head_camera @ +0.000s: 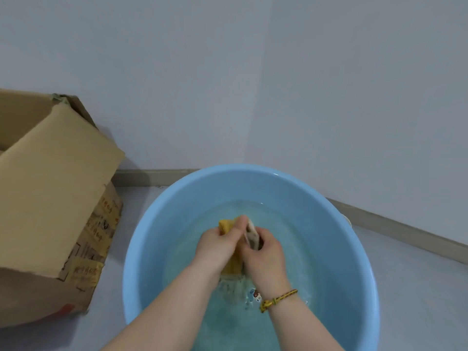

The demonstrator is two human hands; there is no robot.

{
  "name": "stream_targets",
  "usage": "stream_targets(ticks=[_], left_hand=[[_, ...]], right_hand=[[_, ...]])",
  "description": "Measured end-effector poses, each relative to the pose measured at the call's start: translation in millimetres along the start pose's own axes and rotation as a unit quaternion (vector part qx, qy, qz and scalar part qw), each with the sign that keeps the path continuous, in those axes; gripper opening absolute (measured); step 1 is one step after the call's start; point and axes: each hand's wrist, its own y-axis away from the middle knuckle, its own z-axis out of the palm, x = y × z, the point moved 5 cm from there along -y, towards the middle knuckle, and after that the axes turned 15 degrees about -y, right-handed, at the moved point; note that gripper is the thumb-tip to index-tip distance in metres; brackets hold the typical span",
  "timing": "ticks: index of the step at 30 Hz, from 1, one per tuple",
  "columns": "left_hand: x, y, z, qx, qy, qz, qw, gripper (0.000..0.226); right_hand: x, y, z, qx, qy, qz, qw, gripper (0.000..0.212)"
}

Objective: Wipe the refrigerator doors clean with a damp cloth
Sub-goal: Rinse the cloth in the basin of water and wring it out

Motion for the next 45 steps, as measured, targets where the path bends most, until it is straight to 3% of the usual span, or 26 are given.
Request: stream_targets(ticks=[2,4,6,8,11,14,16,18,21,22,24,26,28,29,30,32,34,35,36,39,42,45], left_hand=[[13,13,-3,0.015,0.035,0.048,0.998,0.027],[17,16,-13,0.052,0.085,0.064,0.993,0.018],[18,13,-23,0.087,0.121,0.049,0.988,0.009],[20,12,-25,0.087,0.133,0.04,0.986,0.014],[28,18,-17,0.03,0.138,0.06,0.988,0.018],[34,23,-12,0.003,0.147,0.072,0.986,0.027],[38,24,-14,0.014,0.135,0.071,0.988,0.033],[37,23,-16,0.023,0.119,0.067,0.99,0.035],[31,22,-17,0.017,0.098,0.055,0.994,0.034],[29,22,-15,0.004,0.08,0.053,0.995,0.041],[22,22,-8,-0.019,0.073,0.027,0.997,0.078],[20,21,-2,-0.022,0.09,0.003,0.996,0.094],[12,16,-4,0.017,0.129,-0.025,0.991,0.091],[9,13,-6,0.03,0.169,-0.036,0.985,0.083],[7,10,-7,0.039,0.205,-0.042,0.977,0.069],[13,9,-13,0.047,0.238,-0.014,0.97,0.036],[26,11,-18,0.061,0.223,0.039,0.972,0.009],[33,12,-20,0.063,0.218,0.065,0.972,0.008],[39,13,-20,0.063,0.214,0.087,0.971,0.012],[47,13,-22,0.04,0.214,0.124,0.968,0.023],[47,14,-20,-0.031,0.245,0.127,0.961,0.036],[42,16,-17,-0.108,0.29,0.092,0.947,0.047]], right_hand=[[-13,13,16,-0.071,0.053,-0.117,0.989,0.022],[-19,26,26,-0.134,0.118,-0.197,0.964,0.046],[-20,32,24,-0.132,0.172,-0.255,0.942,0.061],[-22,30,14,-0.091,0.178,-0.222,0.954,0.086],[-14,18,5,-0.074,0.094,-0.041,0.992,0.115],[-15,14,4,-0.118,-0.063,0.039,0.99,0.104],[-15,15,7,-0.159,-0.116,0.026,0.98,0.074],[-15,17,13,-0.194,-0.141,0.032,0.97,0.035],[-3,9,11,-0.141,-0.067,0.067,0.985,0.01],[-1,4,5,-0.101,-0.009,0.066,0.993,0.01],[-7,-2,-6,-0.014,0.167,0.008,0.986,0.009],[-17,0,-3,0.018,0.35,-0.191,0.917,0.028],[-17,10,10,0.003,0.381,-0.338,0.861,0.056],[-12,12,14,-0.01,0.379,-0.361,0.852,0.065],[-13,15,17,-0.019,0.377,-0.357,0.855,0.071],[-20,18,17,-0.02,0.322,-0.276,0.905,0.078],[-16,17,14,-0.011,0.18,-0.122,0.976,0.084],[-8,13,14,-0.022,0.104,-0.051,0.993,0.086],[-8,9,16,-0.032,0.077,-0.031,0.996,0.081],[-19,2,24,-0.126,0.159,-0.037,0.979,0.019],[-24,4,31,-0.236,0.281,-0.05,0.929,0.041],[-26,1,24,-0.293,0.248,-0.038,0.923,0.036]])
